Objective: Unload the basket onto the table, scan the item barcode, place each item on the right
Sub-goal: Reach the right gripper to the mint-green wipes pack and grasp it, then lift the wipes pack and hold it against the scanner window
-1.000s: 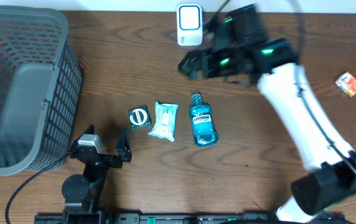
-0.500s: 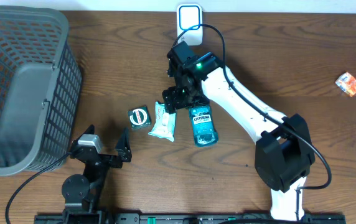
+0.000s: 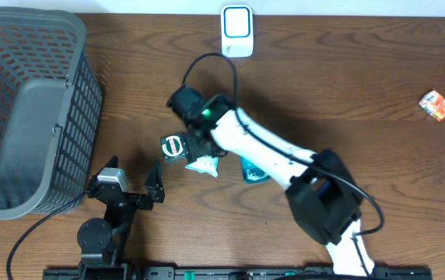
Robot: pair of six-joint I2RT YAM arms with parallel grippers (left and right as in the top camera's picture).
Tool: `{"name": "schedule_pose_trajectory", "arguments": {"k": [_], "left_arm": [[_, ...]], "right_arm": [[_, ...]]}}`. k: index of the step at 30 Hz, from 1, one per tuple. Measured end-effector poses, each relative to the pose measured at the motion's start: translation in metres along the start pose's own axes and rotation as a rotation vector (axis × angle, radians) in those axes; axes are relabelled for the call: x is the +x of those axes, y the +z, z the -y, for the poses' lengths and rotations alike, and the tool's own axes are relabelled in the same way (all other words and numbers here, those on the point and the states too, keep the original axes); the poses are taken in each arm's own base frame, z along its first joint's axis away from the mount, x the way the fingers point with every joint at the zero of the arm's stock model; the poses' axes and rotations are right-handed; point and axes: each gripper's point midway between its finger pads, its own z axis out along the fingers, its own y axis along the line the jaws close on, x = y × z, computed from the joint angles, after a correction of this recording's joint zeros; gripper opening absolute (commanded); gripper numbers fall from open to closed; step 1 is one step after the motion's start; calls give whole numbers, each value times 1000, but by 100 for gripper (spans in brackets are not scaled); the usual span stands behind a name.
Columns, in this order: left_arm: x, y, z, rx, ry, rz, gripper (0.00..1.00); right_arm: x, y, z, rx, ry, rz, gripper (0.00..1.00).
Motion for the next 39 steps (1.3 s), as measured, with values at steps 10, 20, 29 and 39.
{"name": "schedule_pose_trajectory", "arguments": {"k": [10, 20, 29, 39], "left_arm": [[0, 0, 0, 0, 0, 0, 98], [0, 0, 0, 0, 0, 0, 98], [0, 0, 0, 0, 0, 0, 98], [0, 0, 0, 0, 0, 0, 98]], "right_arm": [[-24, 20, 5, 116, 64, 132, 67], [-6, 43, 12, 242, 42, 91, 57], [24, 37, 36, 352, -8, -33, 13], [20, 6, 14, 177, -175, -159, 1]]}}
